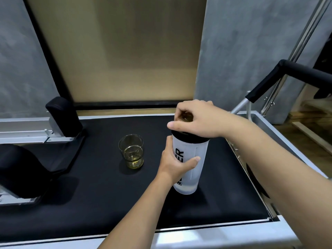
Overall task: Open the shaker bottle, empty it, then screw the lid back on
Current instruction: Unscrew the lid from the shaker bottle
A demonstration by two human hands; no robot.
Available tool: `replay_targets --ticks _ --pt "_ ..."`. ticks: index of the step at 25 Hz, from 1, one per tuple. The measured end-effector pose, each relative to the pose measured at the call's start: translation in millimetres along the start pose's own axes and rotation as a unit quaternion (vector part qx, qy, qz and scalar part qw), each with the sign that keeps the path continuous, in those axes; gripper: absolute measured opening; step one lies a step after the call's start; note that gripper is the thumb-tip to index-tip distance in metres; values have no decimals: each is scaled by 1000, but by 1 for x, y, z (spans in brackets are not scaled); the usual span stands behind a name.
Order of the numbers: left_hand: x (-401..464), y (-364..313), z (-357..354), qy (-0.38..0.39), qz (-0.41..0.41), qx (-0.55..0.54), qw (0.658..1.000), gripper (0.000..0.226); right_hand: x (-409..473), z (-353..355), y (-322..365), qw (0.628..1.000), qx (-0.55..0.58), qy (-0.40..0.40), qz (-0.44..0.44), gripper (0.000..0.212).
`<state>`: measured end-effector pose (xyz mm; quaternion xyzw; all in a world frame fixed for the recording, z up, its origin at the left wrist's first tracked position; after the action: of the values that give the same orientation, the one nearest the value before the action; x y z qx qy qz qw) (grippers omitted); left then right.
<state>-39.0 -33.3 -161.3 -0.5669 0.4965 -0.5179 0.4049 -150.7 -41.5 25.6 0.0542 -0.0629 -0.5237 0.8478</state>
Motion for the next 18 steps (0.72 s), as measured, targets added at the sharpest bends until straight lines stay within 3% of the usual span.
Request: replay_targets --ticks 3,5,7,8,12,14,15,18 --pt "0 1 -2 1 6 -4 1000 74 -4 9 -2 987 139 -73 -29 53" --pt "-1 0 -4 5 11 1 1000 74 -2 9 -2 988 3 -104 -111 64" --pt "-1 -2 -3 14 12 16 1000 73 1 7 -1 968 -168 -56 -180 77" --pt "-2 -2 -2 16 12 16 1000 72 4 5 -1 966 -181 -29 -184 77" --pt "-2 -1 1 5 12 7 1000 74 4 18 -6 997 -20 31 -64 28" --pt "-2 -2 -2 4 18 9 1000 74 0 22 -8 996 76 24 -47 23" --pt "-2 -3 -3 5 20 16 1000 74 -1 21 -9 995 77 6 -61 31" --pt "-4 -5 -3 8 20 47 999 68 3 6 -5 982 -156 8 -108 78"
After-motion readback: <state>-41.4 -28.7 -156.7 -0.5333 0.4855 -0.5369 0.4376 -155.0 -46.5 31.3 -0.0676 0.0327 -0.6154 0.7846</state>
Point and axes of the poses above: each hand's wrist, its own x-axis towards the middle knuckle, its own z-axis out of the back of the hand, y = z × x, the point moved 2 cm from there along x, towards the middle knuckle, and after that the axes turned 12 degrees about -x, right-handed, at the moved point
